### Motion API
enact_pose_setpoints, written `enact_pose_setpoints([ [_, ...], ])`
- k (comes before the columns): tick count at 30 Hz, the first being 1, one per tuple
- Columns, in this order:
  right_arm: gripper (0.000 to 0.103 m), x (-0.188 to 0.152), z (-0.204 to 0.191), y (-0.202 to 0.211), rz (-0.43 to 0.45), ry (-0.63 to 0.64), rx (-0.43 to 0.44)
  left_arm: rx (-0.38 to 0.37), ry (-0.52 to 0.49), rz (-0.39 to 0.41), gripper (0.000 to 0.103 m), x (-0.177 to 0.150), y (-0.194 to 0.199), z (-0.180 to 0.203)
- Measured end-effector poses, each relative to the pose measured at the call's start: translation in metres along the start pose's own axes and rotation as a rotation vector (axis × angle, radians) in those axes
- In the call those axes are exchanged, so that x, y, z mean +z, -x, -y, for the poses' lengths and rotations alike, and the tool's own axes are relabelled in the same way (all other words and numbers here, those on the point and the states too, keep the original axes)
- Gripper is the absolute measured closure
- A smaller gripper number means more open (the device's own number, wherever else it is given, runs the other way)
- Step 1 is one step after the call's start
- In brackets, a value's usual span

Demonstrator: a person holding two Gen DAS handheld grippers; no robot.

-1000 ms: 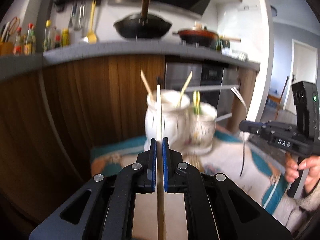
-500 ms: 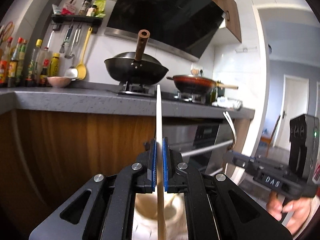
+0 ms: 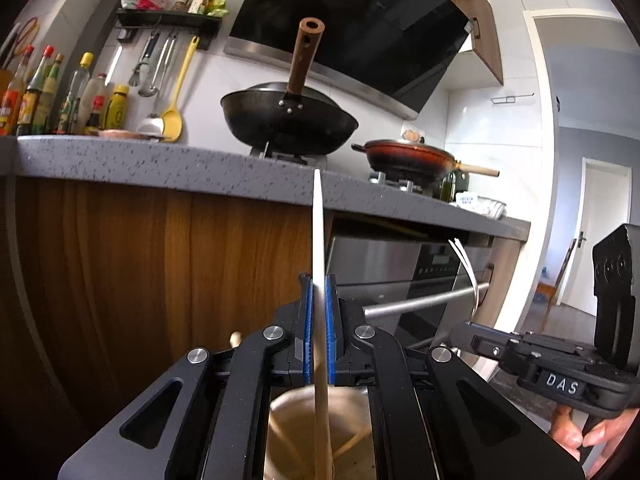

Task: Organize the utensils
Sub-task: 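Lift the chopstick with the left tool while the right lifts the fork toward the holder, then insert the chopstick into the larger cup while the right tool puts the fork in the smaller cup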

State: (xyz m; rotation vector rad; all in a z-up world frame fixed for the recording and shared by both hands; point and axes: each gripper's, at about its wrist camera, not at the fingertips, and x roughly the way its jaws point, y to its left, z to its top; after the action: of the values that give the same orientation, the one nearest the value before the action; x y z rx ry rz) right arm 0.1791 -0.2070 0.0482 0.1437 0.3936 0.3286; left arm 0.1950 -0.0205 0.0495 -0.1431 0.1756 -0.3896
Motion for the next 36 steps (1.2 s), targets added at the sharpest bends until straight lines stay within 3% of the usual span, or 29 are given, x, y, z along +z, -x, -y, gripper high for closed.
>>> enact_pose_setpoints([
  [22, 0.097, -0.026, 0.001, -0.013, -0.094, -0.010, -0.025, 0.033, -0.108, -0.155, 0.097, -0.037, 0.031, -0.007],
  [28, 0.095, -0.032, 0.005, -0.018, -0.132, -0.029, -0.032, 0.055, -0.136, -0.169, 0.086, -0.035, 0.035, -0.003],
  [30, 0.089, -0.031, 0.006, -0.016, -0.125, -0.029, -0.037, 0.063, -0.131, -0.173, 0.080, -0.034, 0.037, -0.004],
  [32, 0.073, -0.029, 0.007, -0.013, -0.110, -0.036, -0.040, 0.073, -0.124, -0.172, 0.074, -0.033, 0.040, -0.005],
  [36, 0.066, -0.023, 0.008, -0.001, -0.089, -0.044, -0.044, 0.085, -0.112, -0.171, 0.064, -0.029, 0.049, -0.009],
])
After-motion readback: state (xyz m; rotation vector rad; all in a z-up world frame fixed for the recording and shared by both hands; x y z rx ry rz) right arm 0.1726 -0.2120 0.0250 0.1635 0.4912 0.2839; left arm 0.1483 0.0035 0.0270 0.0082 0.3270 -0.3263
